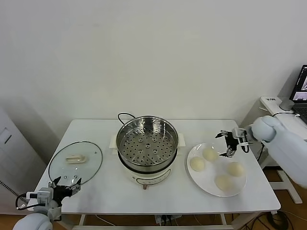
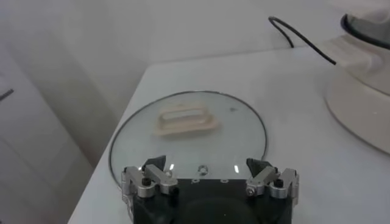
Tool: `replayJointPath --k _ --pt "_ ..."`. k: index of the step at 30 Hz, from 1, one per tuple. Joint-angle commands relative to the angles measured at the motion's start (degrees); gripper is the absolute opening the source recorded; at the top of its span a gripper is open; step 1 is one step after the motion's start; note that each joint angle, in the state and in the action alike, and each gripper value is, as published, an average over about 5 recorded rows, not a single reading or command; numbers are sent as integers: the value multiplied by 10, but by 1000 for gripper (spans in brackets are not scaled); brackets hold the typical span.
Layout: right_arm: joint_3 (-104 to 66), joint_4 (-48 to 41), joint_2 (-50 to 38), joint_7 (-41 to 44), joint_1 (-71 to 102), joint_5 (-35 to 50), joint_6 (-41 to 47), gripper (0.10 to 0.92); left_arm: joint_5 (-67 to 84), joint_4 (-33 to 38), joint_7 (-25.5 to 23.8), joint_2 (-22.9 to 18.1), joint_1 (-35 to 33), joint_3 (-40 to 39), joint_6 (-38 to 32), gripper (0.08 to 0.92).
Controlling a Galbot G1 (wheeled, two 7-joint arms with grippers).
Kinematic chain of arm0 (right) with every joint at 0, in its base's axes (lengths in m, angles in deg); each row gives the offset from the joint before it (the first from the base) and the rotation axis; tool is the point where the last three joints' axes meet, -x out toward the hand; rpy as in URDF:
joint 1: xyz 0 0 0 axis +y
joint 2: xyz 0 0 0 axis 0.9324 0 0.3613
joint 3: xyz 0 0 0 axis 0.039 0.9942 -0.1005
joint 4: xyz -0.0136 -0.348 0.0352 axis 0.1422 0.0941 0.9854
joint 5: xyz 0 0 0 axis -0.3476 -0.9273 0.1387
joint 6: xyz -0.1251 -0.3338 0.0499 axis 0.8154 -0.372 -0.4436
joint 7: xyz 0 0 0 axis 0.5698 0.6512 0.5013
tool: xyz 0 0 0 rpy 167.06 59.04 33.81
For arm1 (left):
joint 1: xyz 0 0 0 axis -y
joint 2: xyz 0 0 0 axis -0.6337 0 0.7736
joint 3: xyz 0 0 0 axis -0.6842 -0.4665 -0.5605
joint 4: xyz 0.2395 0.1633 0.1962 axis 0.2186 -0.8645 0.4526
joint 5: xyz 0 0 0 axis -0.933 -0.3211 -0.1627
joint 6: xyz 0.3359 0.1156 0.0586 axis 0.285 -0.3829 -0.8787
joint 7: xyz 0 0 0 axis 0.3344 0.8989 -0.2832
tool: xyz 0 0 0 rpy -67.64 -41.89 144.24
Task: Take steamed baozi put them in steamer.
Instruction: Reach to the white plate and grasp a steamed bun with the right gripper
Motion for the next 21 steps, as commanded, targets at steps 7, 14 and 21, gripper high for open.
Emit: replayJointPath --k 7,14,21 --pt "61 -126 104 43 -54 -80 -25 823 -2 2 -2 -1 0 1 2 823" --pt "38 -148 120 43 -32 -114 -29 823 -2 4 -3 -1 -1 1 2 823" --pt "16 -159 129 42 -19 -124 -26 786 -2 3 -3 -1 -4 1 1 823"
